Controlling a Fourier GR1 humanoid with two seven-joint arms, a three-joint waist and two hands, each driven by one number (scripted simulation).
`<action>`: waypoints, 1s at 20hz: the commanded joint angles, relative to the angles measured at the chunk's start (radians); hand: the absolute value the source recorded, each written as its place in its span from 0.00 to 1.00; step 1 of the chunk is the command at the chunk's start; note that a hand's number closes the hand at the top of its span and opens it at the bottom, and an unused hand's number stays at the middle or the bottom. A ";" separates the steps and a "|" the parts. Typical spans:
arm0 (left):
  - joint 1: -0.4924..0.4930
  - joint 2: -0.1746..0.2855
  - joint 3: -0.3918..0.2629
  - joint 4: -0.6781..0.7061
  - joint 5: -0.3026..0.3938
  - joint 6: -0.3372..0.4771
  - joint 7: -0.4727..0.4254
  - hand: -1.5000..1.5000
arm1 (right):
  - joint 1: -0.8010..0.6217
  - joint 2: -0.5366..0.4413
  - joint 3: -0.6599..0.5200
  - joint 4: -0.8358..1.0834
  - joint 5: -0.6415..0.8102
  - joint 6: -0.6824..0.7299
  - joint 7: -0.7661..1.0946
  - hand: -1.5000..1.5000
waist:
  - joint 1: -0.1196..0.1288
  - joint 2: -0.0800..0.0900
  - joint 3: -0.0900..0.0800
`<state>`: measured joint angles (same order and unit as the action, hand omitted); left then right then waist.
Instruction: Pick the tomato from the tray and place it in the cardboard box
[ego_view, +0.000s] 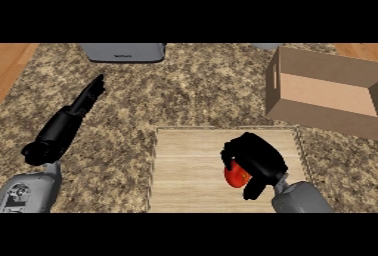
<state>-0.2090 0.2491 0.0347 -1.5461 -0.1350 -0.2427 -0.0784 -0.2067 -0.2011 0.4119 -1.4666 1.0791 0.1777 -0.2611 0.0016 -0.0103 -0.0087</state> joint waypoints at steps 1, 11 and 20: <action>-0.012 -0.018 -0.011 -0.009 -0.003 0.006 0.029 0.50 | 0.027 -0.094 0.072 0.009 0.005 0.033 -0.169 1.00 | 0.000 0.010 0.009; -0.012 -0.014 0.008 0.002 -0.016 0.002 0.010 0.50 | 0.126 -0.294 -0.068 -0.237 -0.118 -0.070 -0.500 1.00 | -0.008 0.009 0.009; 0.011 -0.040 -0.004 -0.025 -0.049 0.039 0.026 0.50 | 0.155 -0.274 -0.345 -0.560 -0.381 0.112 -0.283 1.00 | -0.019 0.006 0.008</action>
<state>-0.1980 0.2280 0.0401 -1.5686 -0.1550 -0.2371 -0.0526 -0.0477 -0.5079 0.1761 -1.9423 0.8031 0.2321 -0.6500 -0.0123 -0.0040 -0.0006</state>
